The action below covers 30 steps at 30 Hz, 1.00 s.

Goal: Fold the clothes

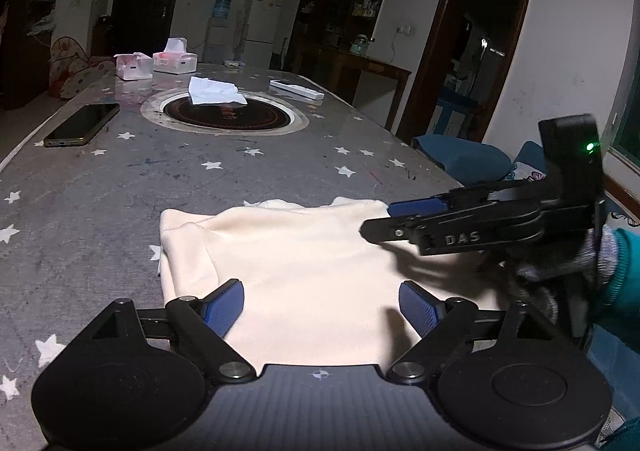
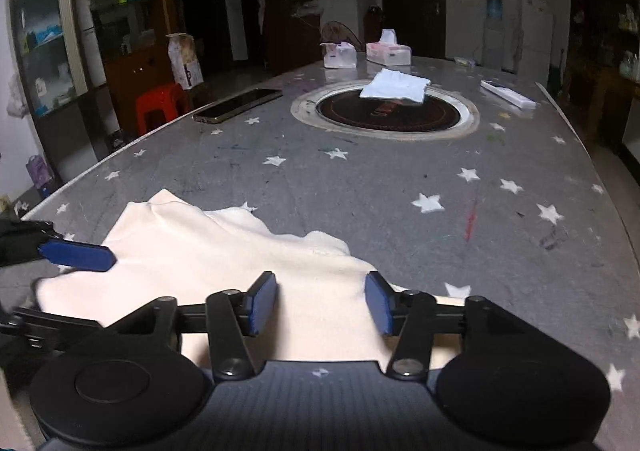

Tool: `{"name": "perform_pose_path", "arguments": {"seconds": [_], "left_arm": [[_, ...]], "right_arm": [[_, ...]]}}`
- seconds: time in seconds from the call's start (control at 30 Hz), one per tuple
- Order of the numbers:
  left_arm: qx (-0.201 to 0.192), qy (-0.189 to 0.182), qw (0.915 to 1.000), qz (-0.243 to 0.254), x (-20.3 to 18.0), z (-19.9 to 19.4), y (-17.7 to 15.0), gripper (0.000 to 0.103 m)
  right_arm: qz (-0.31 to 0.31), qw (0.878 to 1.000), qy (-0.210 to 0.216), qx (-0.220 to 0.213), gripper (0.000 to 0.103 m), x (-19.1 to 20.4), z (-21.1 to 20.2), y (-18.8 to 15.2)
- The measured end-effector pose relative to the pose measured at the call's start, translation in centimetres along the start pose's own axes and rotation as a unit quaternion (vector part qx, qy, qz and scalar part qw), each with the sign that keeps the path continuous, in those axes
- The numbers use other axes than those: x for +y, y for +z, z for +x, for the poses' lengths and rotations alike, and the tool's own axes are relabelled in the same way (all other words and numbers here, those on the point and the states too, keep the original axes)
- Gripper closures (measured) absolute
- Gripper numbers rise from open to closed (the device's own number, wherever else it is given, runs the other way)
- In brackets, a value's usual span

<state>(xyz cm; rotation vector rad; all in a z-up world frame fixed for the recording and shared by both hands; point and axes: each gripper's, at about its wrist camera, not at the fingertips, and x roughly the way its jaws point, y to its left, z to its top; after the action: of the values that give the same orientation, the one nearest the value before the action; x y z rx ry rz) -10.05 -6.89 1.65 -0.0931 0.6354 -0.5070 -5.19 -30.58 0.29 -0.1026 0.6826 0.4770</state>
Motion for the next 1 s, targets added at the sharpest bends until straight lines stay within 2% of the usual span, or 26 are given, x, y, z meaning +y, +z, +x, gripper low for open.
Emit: {"name": "perform_pose_path", "arguments": {"seconds": [0.1, 0.17, 0.3, 0.4, 0.43, 0.57, 0.63, 0.8, 0.87, 1.0], "left_arm": [[-0.008, 0.012, 0.9999, -0.007, 0.5, -0.8, 0.1, 0.008], [-0.014, 0.023, 0.9996, -0.013, 1.0, -1.3, 0.1, 0.008], [-0.026, 0.045, 0.9984, -0.025, 2.0, -2.4, 0.2, 0.003], [-0.027, 0.061, 0.9971, -0.037, 2.9, -2.9, 0.0, 0.000], [-0.027, 0.065, 0.9966, -0.041, 3.2, -3.1, 0.0, 0.000], [-0.031, 0.082, 0.9943, -0.061, 4.5, -3.9, -0.2, 0.000], [-0.031, 0.087, 0.9926, -0.078, 5.2, -4.3, -0.2, 0.000], [-0.023, 0.097, 0.9883, -0.116, 6.6, -4.5, 0.0, 0.000], [-0.018, 0.099, 0.9860, -0.133, 7.1, -4.4, 0.2, 0.000], [-0.012, 0.095, 0.9807, -0.170, 8.2, -4.3, 0.6, 0.000]], "right_arm": [[-0.009, 1.000, 0.000, -0.002, 0.041, 0.4, -0.4, 0.4], [-0.012, 1.000, 0.005, -0.011, 0.040, 0.7, -1.1, 0.4], [-0.017, 0.999, 0.018, -0.031, 0.022, 1.6, -2.8, 0.3], [-0.028, 0.998, 0.030, -0.040, 0.016, 2.8, -3.9, -0.1], [-0.031, 0.998, 0.032, -0.041, 0.013, 3.1, -4.1, -0.2], [-0.056, 0.996, 0.052, -0.041, 0.008, 5.1, -4.8, -0.6], [-0.076, 0.995, 0.057, -0.041, 0.001, 6.3, -4.8, -0.8], [-0.127, 0.988, 0.083, -0.035, 0.001, 9.6, -4.6, -1.0], [-0.146, 0.984, 0.095, -0.027, 0.006, 11.0, -4.3, -1.1], [-0.188, 0.975, 0.116, -0.004, 0.023, 13.6, -3.5, -1.3]]}}
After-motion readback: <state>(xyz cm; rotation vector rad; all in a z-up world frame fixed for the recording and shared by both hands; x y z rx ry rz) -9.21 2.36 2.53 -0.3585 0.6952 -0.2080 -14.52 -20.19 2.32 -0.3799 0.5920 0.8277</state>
